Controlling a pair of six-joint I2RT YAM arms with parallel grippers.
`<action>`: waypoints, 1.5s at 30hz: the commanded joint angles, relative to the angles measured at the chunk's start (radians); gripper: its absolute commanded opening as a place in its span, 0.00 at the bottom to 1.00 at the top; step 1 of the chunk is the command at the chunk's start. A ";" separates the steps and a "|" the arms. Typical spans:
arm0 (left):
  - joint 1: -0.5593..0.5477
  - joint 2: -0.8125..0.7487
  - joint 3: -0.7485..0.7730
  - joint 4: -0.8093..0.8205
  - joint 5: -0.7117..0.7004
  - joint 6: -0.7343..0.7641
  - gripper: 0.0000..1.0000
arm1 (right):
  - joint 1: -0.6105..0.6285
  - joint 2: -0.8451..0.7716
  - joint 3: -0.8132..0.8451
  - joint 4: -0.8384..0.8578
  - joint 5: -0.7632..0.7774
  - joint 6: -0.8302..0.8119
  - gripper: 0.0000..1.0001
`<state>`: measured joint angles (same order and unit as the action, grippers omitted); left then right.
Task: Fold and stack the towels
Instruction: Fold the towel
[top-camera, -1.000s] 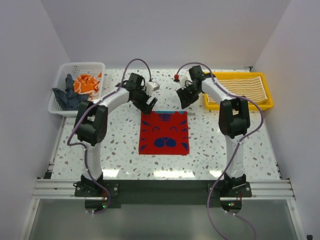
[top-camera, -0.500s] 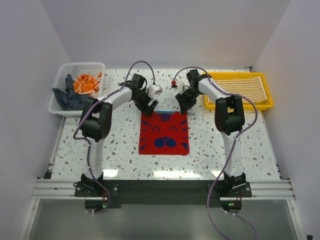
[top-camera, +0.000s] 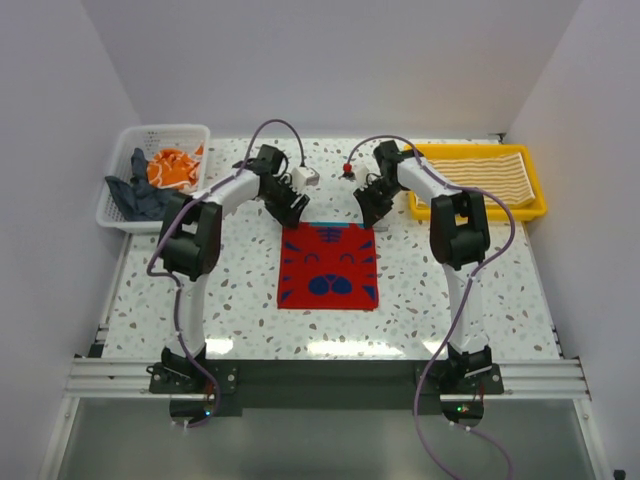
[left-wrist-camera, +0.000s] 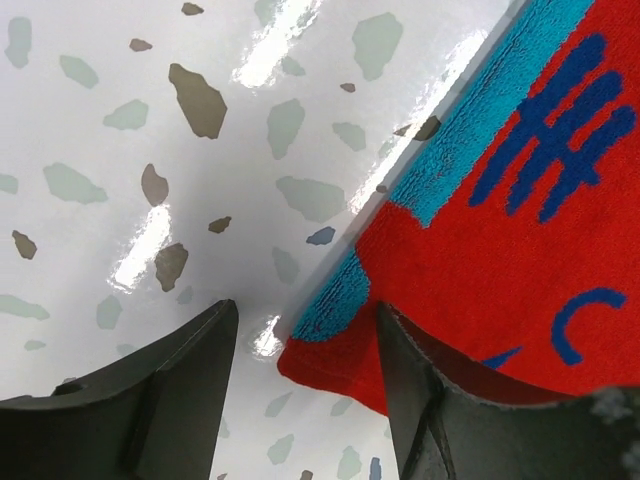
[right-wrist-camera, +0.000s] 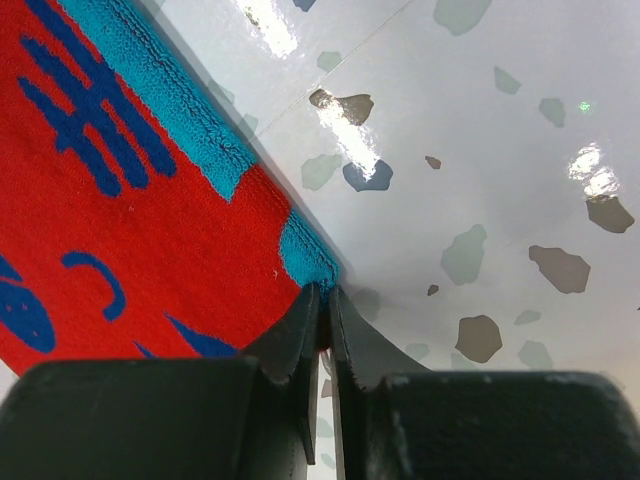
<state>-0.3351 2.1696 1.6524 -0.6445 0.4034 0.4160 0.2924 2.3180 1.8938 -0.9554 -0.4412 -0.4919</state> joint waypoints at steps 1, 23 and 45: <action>0.024 0.018 0.027 -0.052 0.018 0.030 0.62 | 0.005 0.018 -0.029 -0.032 -0.001 -0.025 0.07; 0.002 0.036 -0.083 -0.135 -0.004 0.000 0.36 | 0.016 -0.019 -0.029 -0.026 0.044 -0.007 0.04; 0.013 -0.033 -0.029 -0.029 -0.075 0.003 0.00 | 0.034 -0.179 -0.061 0.161 0.202 0.059 0.00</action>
<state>-0.3275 2.1597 1.6306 -0.6819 0.3828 0.4110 0.3191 2.2612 1.8530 -0.8730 -0.3161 -0.4526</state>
